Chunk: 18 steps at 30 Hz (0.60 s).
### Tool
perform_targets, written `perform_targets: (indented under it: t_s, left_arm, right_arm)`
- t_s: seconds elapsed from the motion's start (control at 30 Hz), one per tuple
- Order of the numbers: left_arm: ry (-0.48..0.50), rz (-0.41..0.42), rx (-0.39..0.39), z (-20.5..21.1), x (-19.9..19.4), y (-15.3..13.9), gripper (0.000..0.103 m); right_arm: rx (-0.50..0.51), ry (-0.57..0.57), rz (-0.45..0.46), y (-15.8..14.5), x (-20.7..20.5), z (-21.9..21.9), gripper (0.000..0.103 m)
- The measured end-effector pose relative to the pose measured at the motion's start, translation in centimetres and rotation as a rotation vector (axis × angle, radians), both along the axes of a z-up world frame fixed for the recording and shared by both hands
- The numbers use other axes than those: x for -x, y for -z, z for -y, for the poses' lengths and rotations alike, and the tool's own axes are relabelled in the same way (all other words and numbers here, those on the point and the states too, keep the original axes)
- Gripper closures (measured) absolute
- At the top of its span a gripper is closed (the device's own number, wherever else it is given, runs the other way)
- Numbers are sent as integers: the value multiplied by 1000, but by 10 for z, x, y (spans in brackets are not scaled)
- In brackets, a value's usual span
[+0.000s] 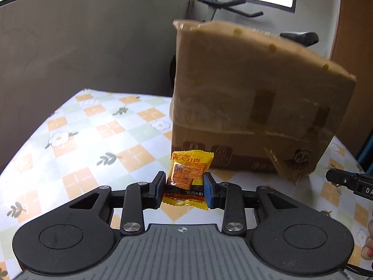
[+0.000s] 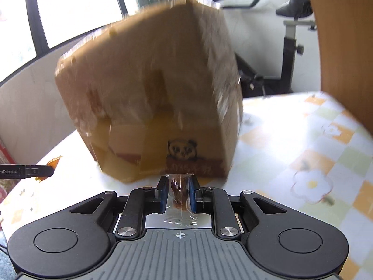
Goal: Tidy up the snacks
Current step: 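Hold the yellow packet with the left gripper while the right gripper grasps the jerky packet, then carry both held packets over the box and open both grippers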
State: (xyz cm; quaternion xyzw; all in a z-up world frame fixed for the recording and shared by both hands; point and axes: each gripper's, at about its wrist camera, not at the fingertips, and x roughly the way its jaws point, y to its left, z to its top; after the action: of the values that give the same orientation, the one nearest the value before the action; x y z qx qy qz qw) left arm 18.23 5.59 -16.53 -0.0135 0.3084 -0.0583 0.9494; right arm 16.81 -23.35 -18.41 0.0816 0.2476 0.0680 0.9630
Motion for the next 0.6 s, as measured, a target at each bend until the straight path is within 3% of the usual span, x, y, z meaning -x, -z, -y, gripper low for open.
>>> perform_targets:
  t_s: [0.33, 0.47, 0.6]
  left_arm:
    - [88, 255, 31, 17, -10, -98, 67]
    - [116, 315, 39, 35, -36, -128, 67]
    - [158, 336, 35, 59, -69, -144, 67]
  right_arm:
    - [56, -78, 282, -120, -5, 4, 86]
    - [67, -88, 310, -146, -33, -1, 86]
    - [65, -42, 268, -153, -73, -6, 86]
